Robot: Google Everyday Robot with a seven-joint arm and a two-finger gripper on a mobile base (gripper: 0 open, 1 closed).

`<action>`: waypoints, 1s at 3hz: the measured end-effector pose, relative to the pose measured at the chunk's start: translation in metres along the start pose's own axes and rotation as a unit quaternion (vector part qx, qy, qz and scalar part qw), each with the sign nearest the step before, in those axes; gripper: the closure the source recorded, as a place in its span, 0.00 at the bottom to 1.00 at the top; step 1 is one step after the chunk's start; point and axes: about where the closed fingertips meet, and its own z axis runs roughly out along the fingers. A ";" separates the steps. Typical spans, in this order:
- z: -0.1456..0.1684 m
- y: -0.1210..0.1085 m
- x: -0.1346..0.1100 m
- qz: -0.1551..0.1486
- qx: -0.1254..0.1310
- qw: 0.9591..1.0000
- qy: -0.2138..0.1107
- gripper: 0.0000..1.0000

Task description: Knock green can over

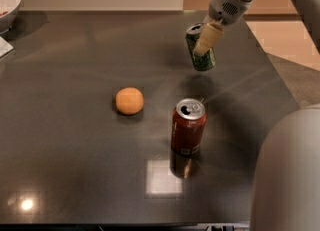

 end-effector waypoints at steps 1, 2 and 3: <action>0.003 0.009 0.007 -0.042 -0.015 0.997 0.056 1.00; 0.012 0.013 0.011 -0.074 -0.023 0.992 0.099 0.84; 0.026 0.021 0.012 -0.111 -0.034 0.983 0.141 0.59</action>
Offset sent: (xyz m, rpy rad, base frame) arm -0.0379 -0.0115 -0.0269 -0.3597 0.1300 0.2150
